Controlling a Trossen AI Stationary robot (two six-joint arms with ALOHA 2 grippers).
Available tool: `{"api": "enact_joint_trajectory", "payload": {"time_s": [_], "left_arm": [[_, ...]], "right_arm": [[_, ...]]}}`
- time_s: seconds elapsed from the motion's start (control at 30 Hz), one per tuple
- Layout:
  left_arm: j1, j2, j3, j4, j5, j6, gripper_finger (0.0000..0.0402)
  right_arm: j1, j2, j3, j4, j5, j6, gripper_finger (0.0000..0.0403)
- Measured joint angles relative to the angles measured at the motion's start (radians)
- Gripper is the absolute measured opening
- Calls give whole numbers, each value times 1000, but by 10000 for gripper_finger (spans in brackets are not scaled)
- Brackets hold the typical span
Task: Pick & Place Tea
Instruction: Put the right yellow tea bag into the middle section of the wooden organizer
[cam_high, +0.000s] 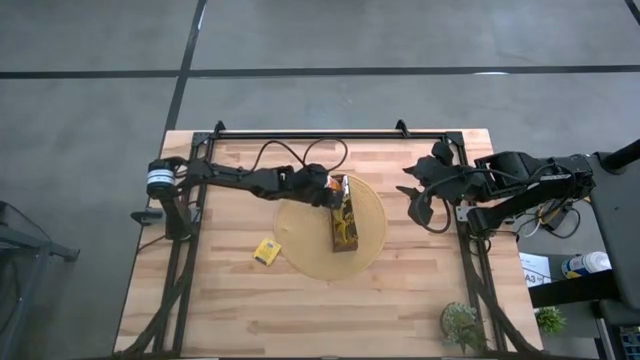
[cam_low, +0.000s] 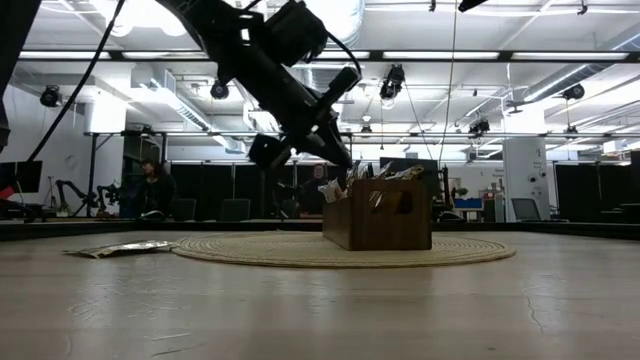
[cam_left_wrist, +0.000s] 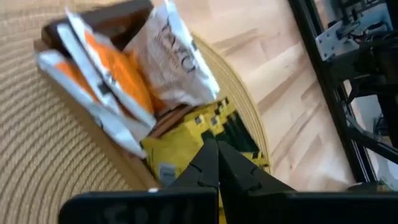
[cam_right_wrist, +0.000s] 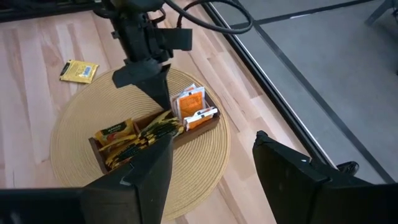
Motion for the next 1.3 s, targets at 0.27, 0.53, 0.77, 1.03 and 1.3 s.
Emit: {"api": "enact_joint_trajectory", "payload": {"time_s": [0.27,0.53,0.77,1.03,1.3], "left_arm": [[2,43,5,18,5,11,0],[0,64,11,7,13,10,0],[0,63,34,-7,13,16,0],[-3,61,225,-184,8,332,0],[-12,61,333,-327,66,509,0]], "right_arm": [[0,0,0,30,1,-3,219],[0,0,-4,34,1,0,219],[0,0,-4,37,0,0,219],[0,0,-4,37,0,-3,219],[0,0,-4,37,0,-7,219]]}}
